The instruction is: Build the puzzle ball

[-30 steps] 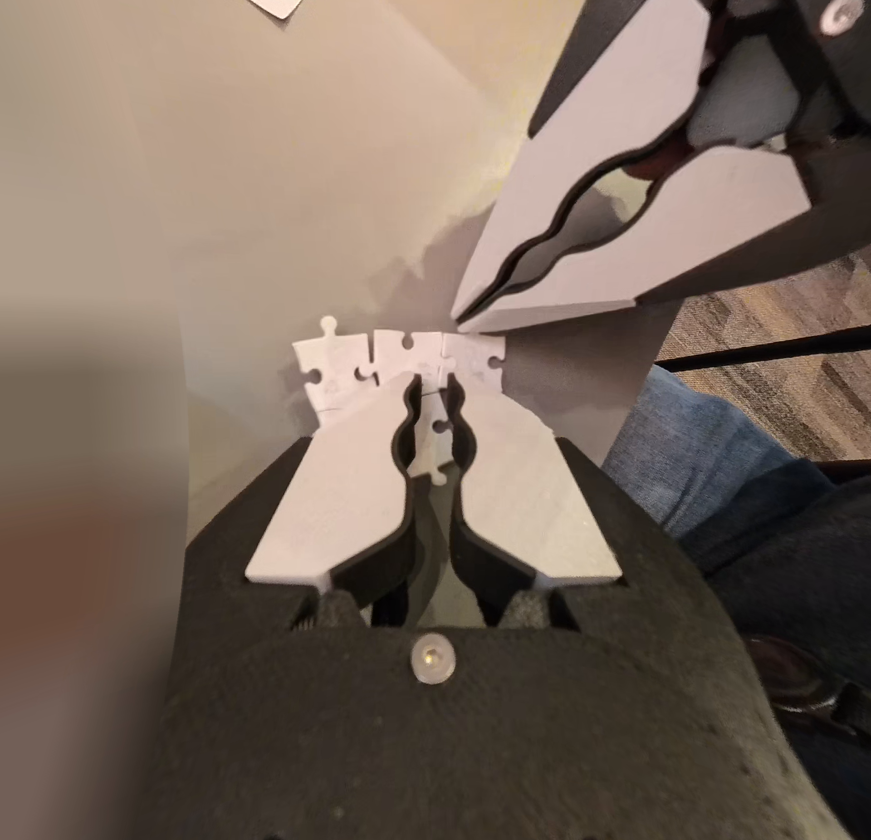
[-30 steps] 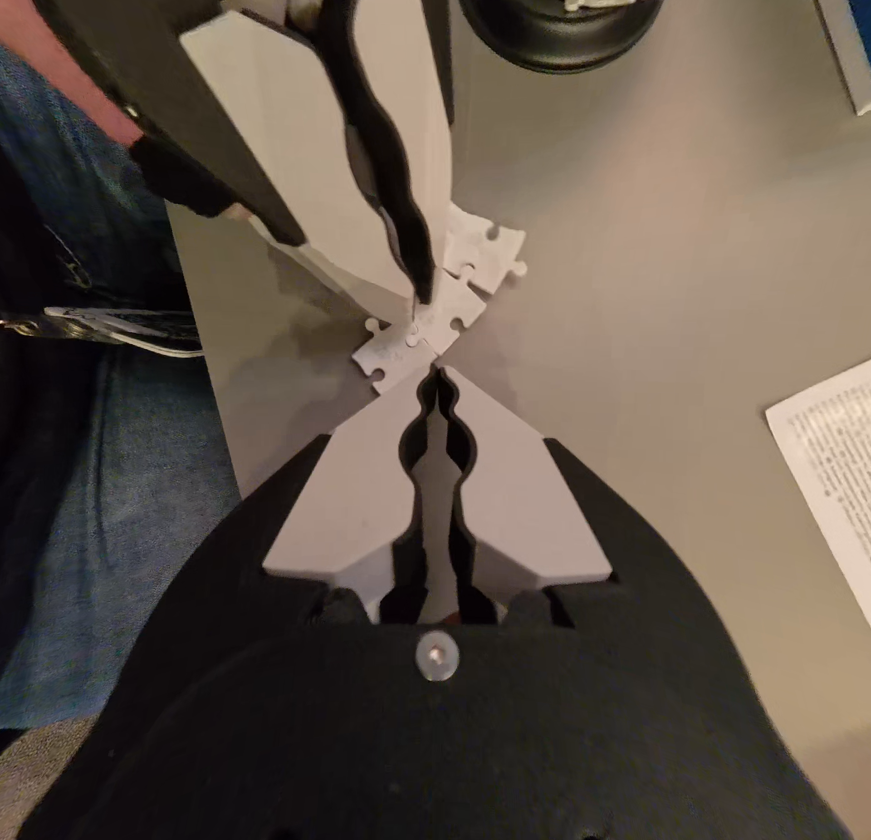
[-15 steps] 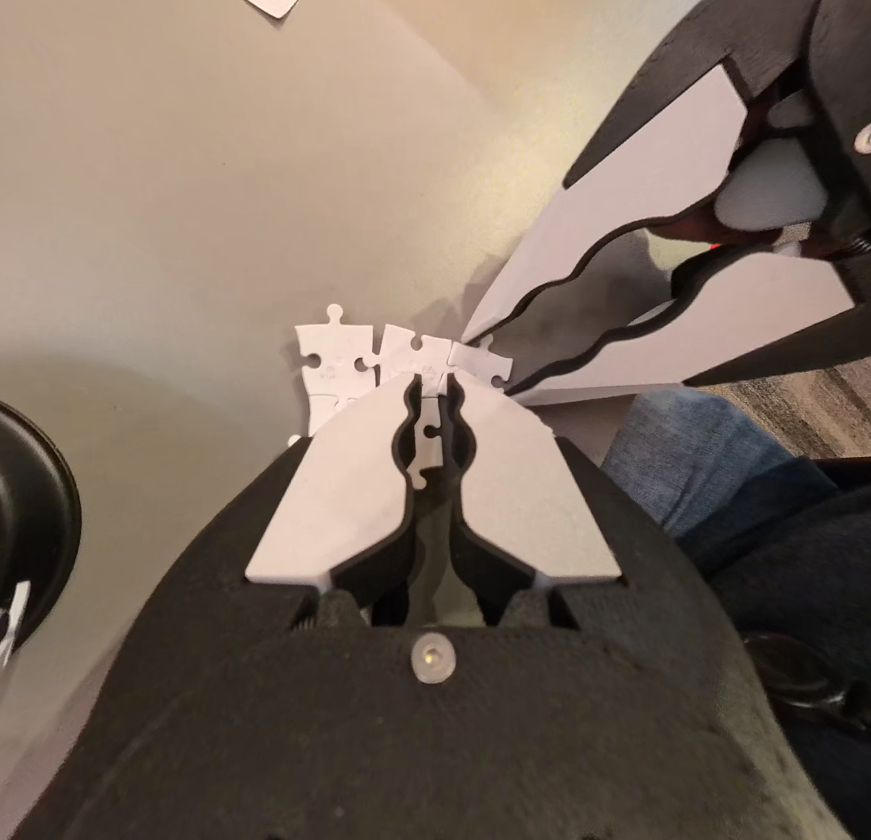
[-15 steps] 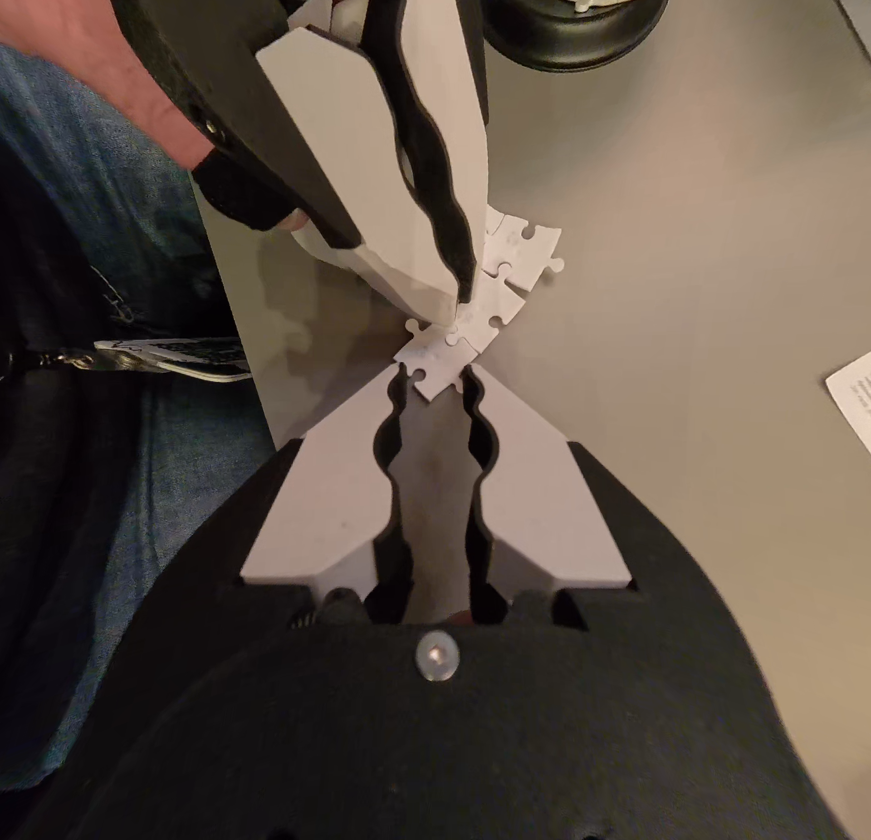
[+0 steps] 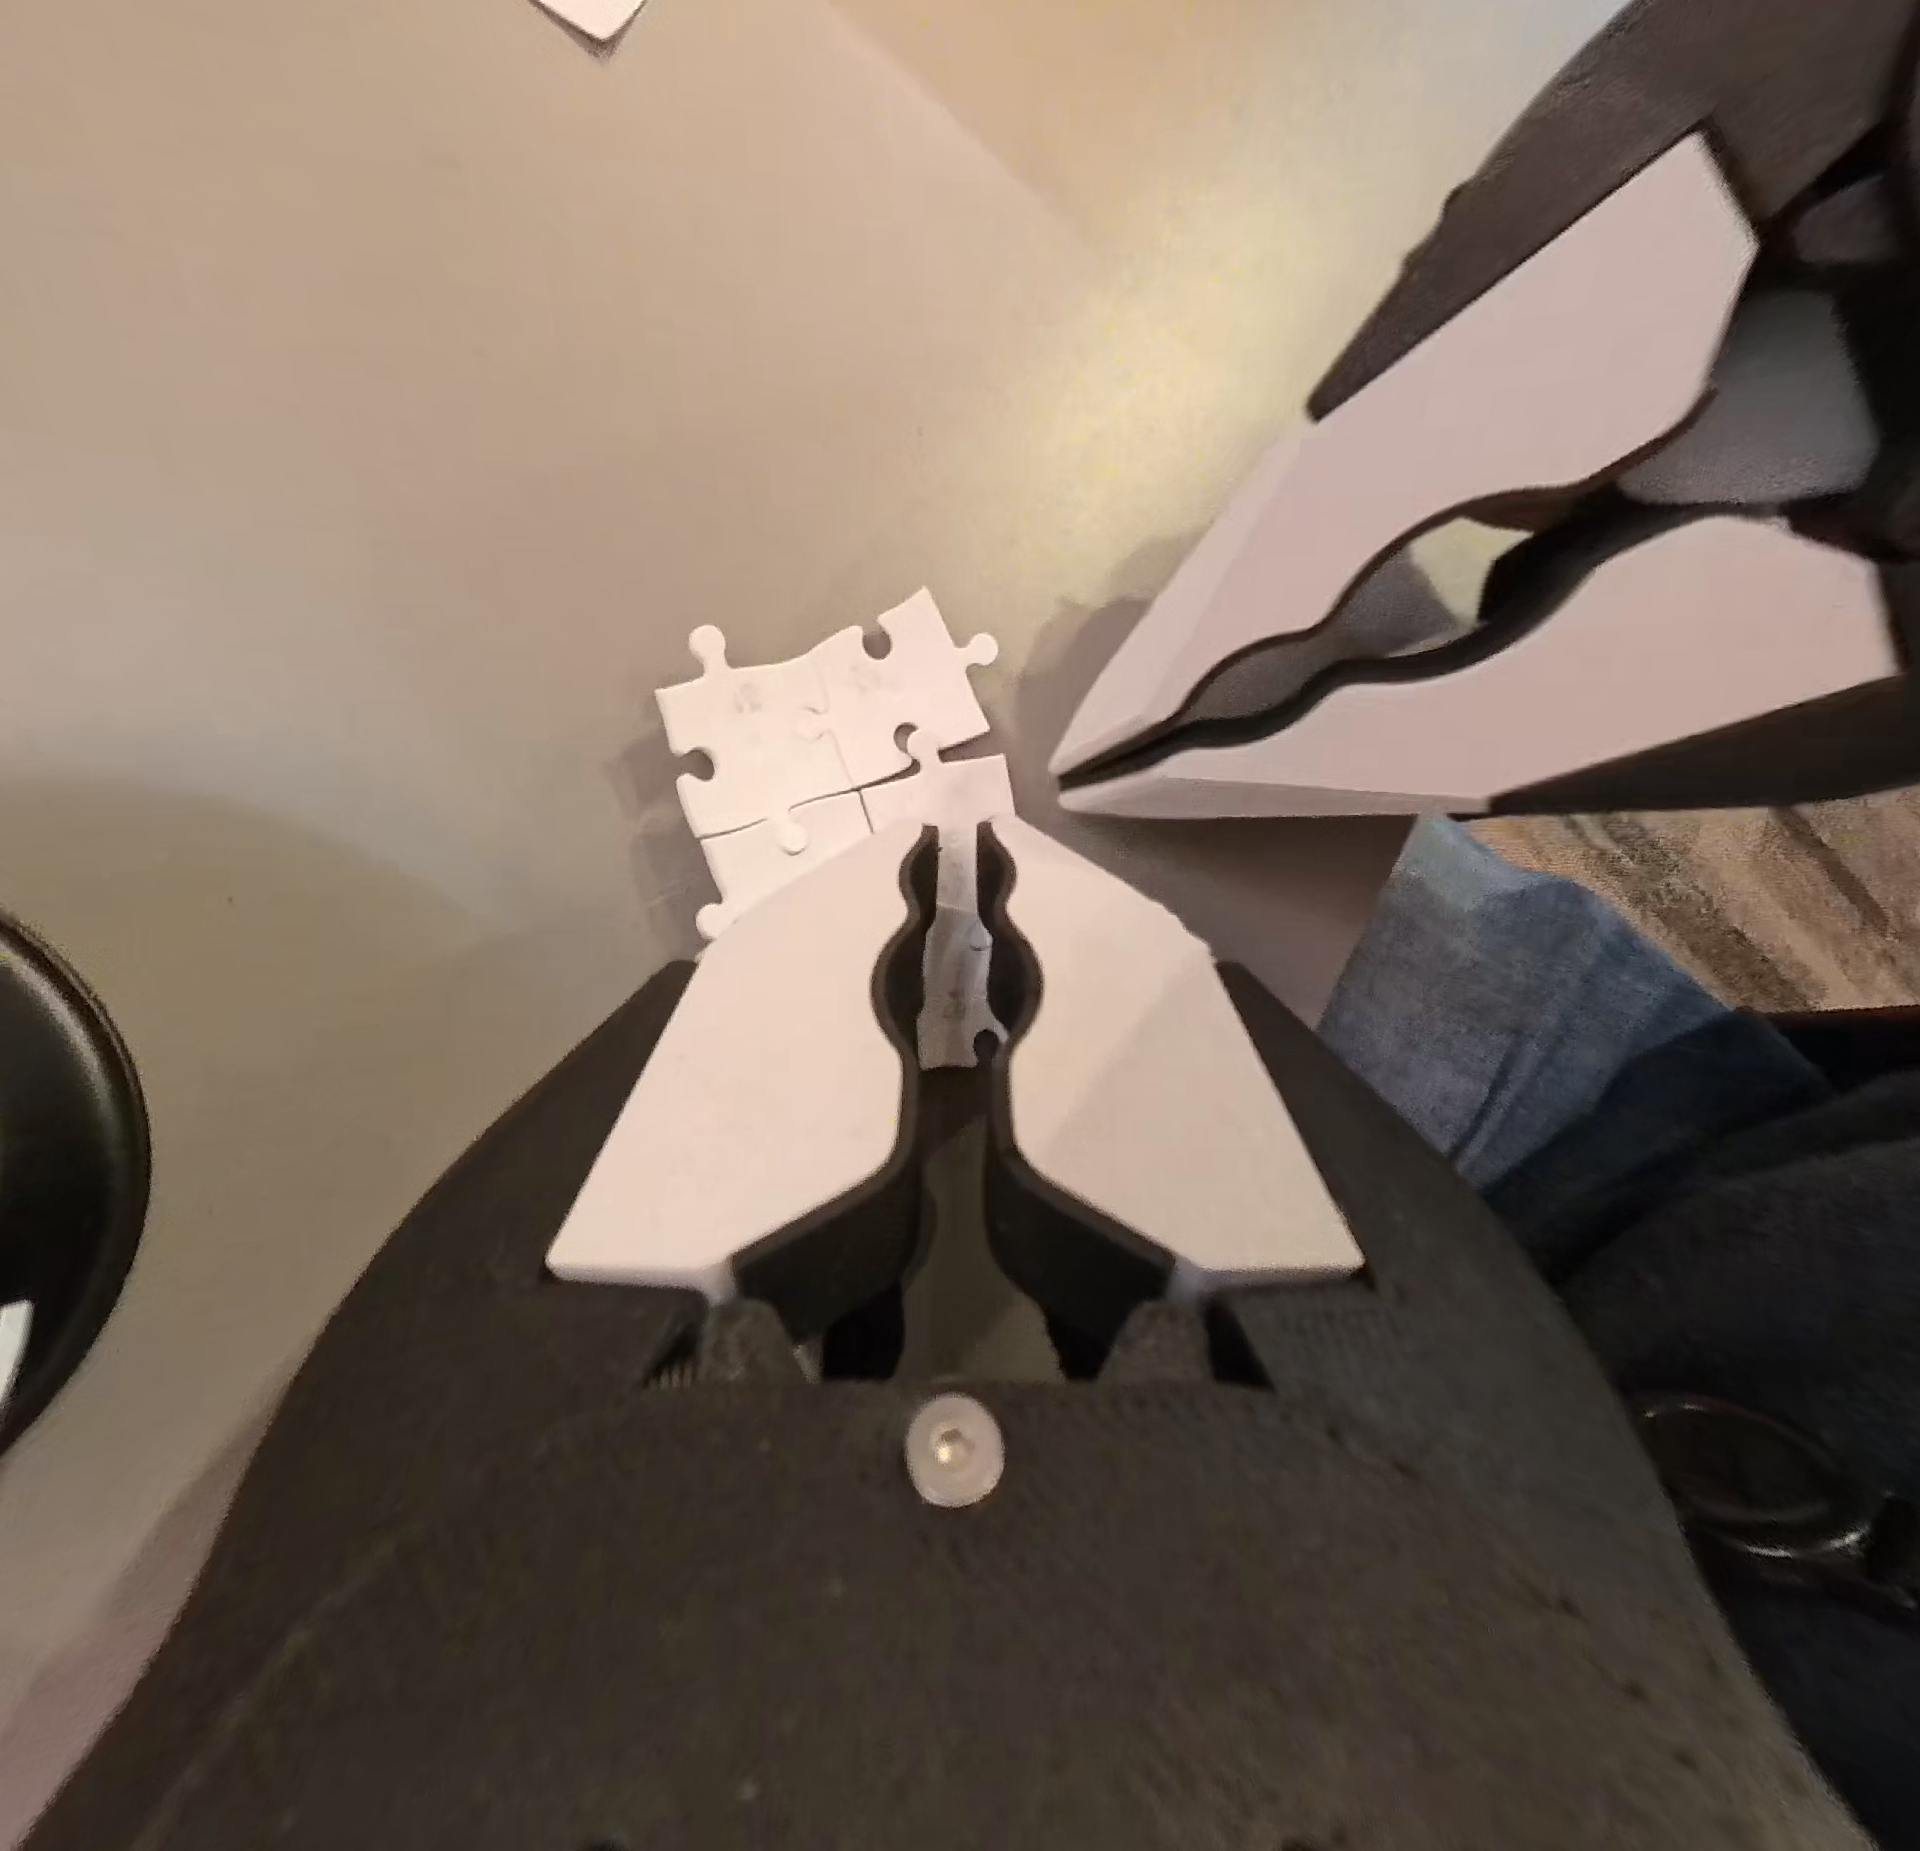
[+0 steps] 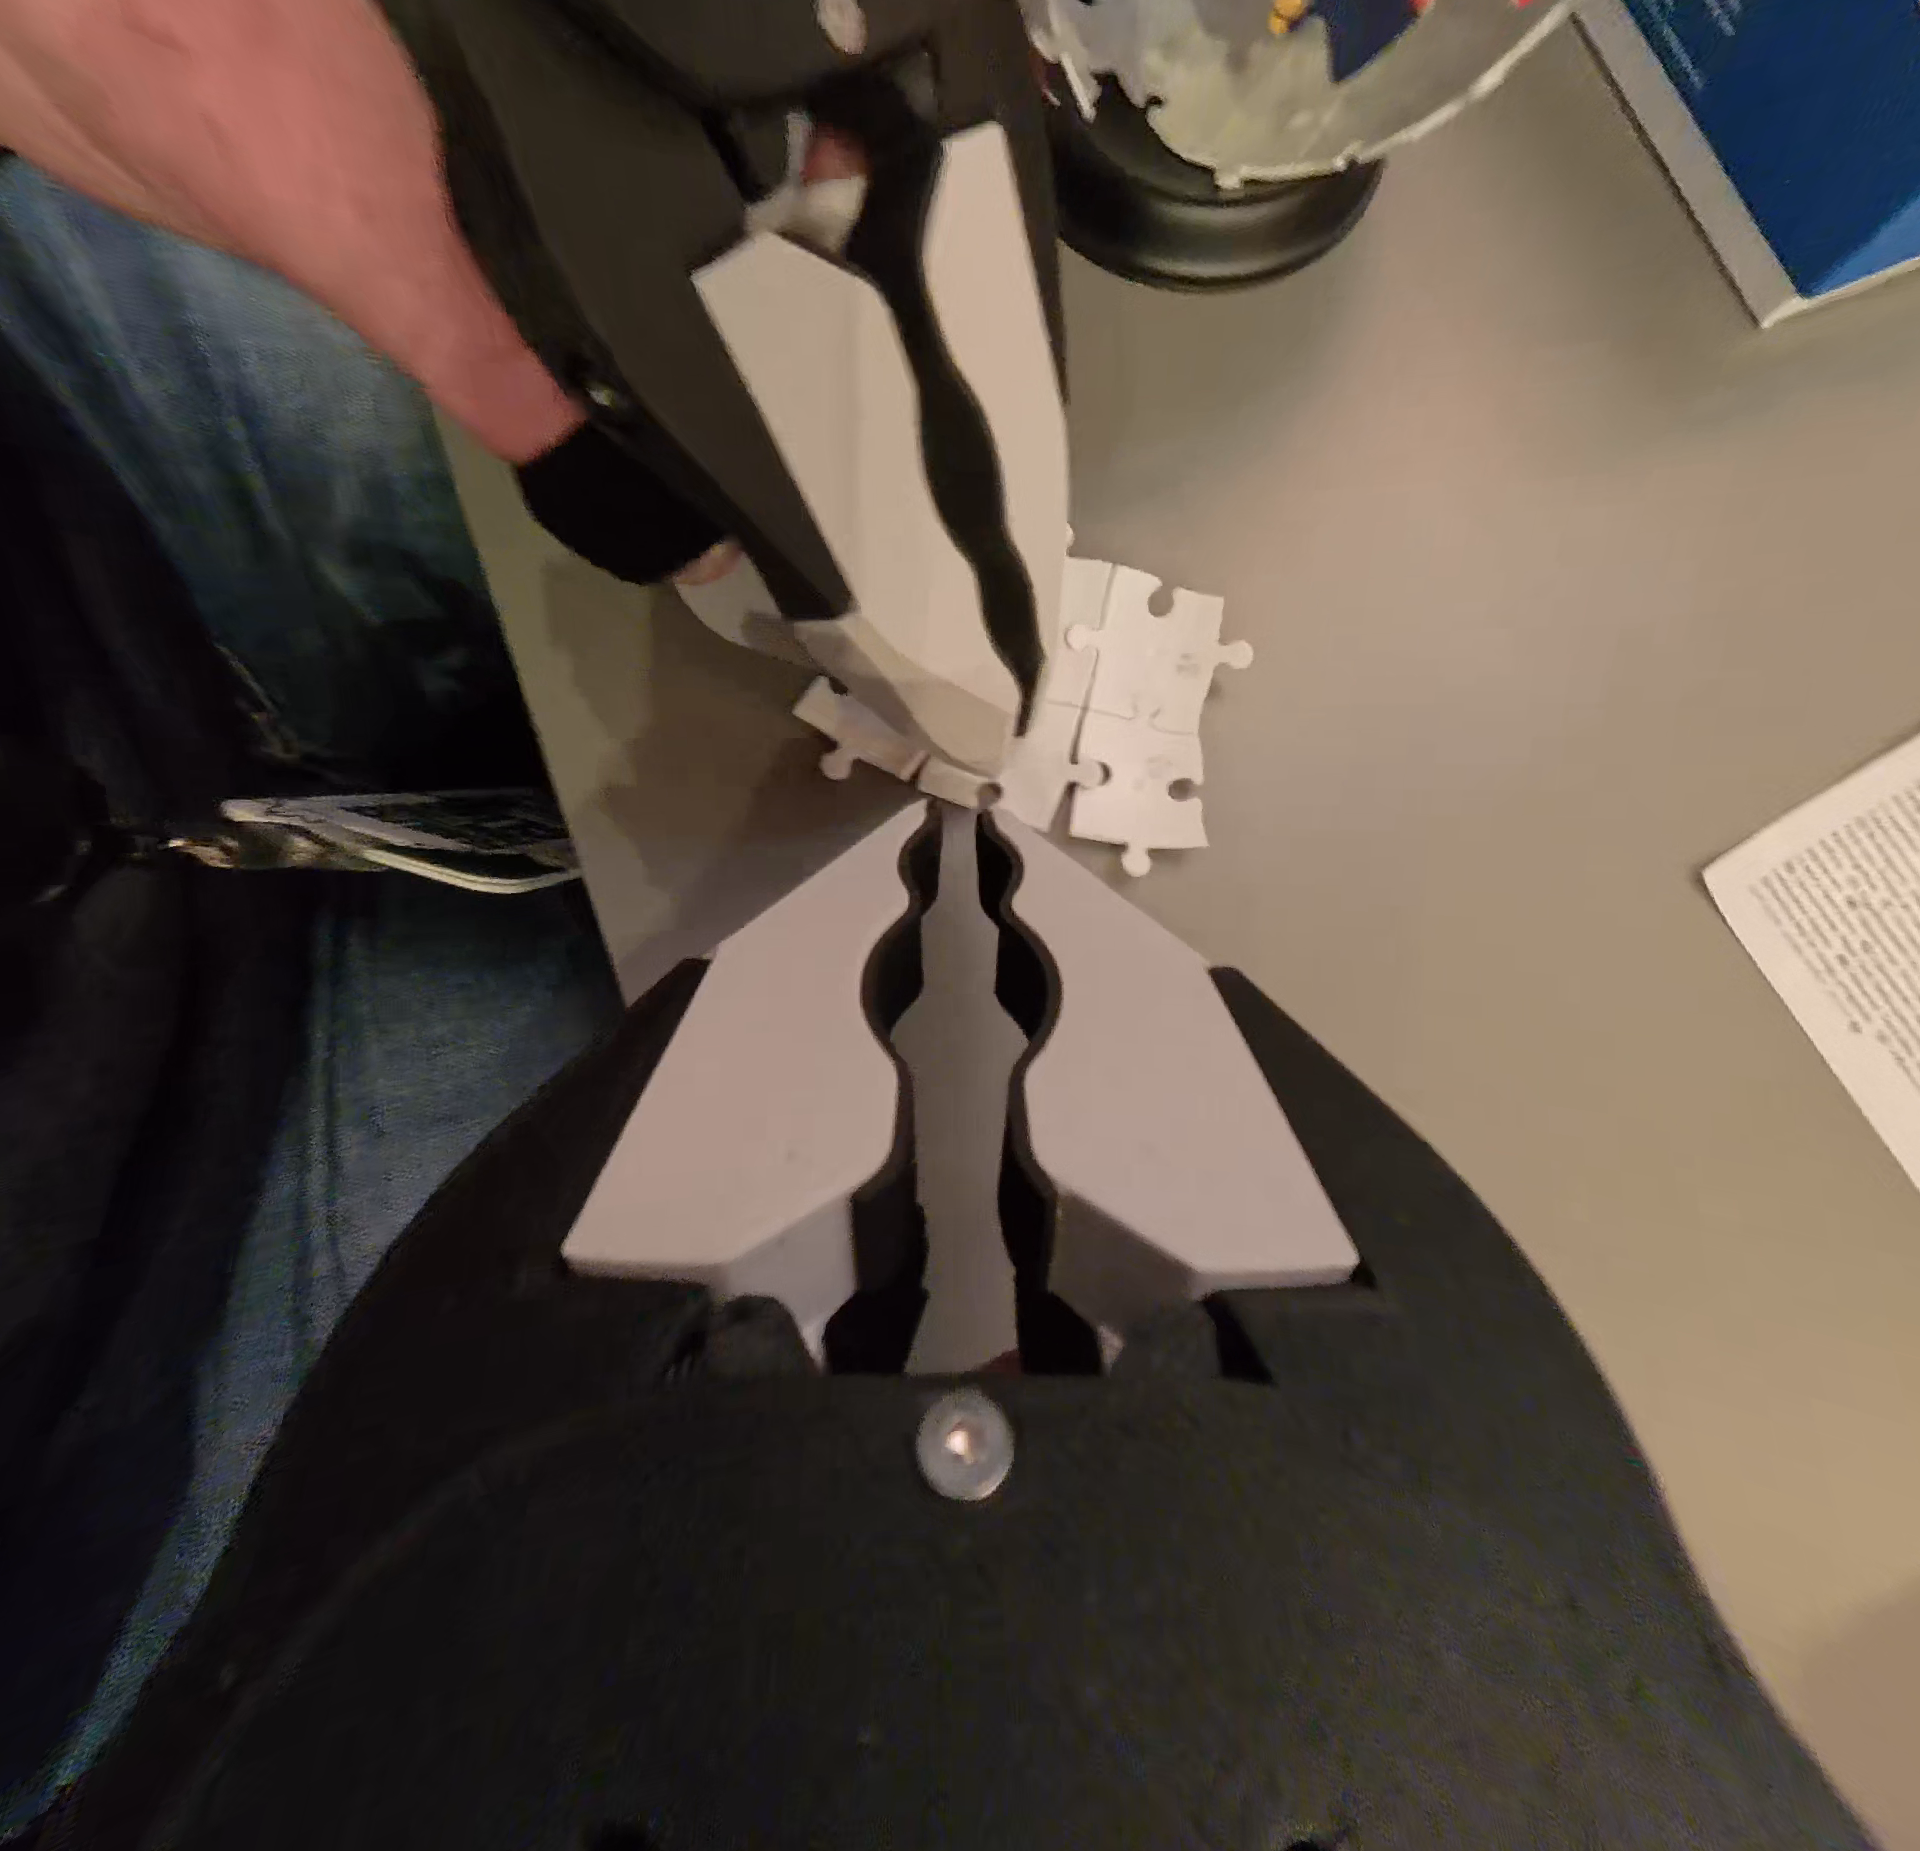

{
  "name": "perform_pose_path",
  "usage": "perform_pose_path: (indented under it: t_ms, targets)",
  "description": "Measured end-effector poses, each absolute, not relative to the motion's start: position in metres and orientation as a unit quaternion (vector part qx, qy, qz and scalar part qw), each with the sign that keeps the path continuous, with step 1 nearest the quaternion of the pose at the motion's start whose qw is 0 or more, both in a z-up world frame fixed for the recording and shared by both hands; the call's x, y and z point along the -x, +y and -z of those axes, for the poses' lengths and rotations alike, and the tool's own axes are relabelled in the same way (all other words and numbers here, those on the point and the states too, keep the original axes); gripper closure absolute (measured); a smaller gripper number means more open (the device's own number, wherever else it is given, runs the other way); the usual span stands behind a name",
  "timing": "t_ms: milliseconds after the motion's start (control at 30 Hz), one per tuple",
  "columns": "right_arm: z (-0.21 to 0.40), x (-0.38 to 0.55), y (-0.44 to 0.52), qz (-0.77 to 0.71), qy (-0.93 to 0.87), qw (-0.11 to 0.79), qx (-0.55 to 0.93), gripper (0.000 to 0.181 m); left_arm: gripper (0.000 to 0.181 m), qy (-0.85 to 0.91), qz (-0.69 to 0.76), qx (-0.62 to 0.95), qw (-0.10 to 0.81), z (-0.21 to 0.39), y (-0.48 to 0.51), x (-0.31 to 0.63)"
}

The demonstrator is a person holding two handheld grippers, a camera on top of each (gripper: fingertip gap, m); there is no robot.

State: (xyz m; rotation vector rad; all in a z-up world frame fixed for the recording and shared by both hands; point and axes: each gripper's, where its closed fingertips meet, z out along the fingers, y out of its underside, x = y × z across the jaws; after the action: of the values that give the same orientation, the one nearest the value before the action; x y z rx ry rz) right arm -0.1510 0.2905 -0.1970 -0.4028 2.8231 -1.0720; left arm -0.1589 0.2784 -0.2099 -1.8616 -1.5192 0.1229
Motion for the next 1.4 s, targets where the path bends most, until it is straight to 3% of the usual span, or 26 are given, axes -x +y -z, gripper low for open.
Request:
perform_pose_path:
  t_ms: [100, 300, 433, 733, 867, 967, 1400]
  targets:
    - [0.202, 0.144, 0.286, 0.348, 0.927, 0.047, 0.133, 0.161, 0.172, -0.591, -0.038, 0.717, 0.367, 0.209, 0.280, 0.159]
    - [0.211, 0.156, 0.280, 0.352, 0.925, 0.041, 0.135, 0.170, 0.162, -0.587, -0.024, 0.686, 0.429, 0.185, 0.275, 0.159]
    - [0.210, 0.165, 0.277, 0.348, 0.925, 0.027, 0.151, 0.169, 0.158, -0.541, -0.056, 0.762, 0.352, 0.199, 0.266, 0.141]
    - [0.210, 0.167, 0.269, 0.356, 0.921, 0.054, 0.148, 0.180, 0.145, -0.553, -0.087, 0.763, 0.324, 0.210, 0.268, 0.138]
    - [0.211, 0.166, 0.269, 0.354, 0.922, 0.059, 0.143, 0.181, 0.148, -0.535, -0.113, 0.783, 0.298, 0.212, 0.273, 0.142]
    - [0.211, 0.166, 0.269, 0.357, 0.922, 0.066, 0.132, 0.181, 0.161, -0.528, -0.127, 0.789, 0.286, 0.214, 0.272, 0.143]
    - [0.212, 0.165, 0.268, 0.366, 0.920, 0.070, 0.120, 0.181, 0.175, -0.464, -0.175, 0.818, 0.291, 0.199, 0.289, 0.142]
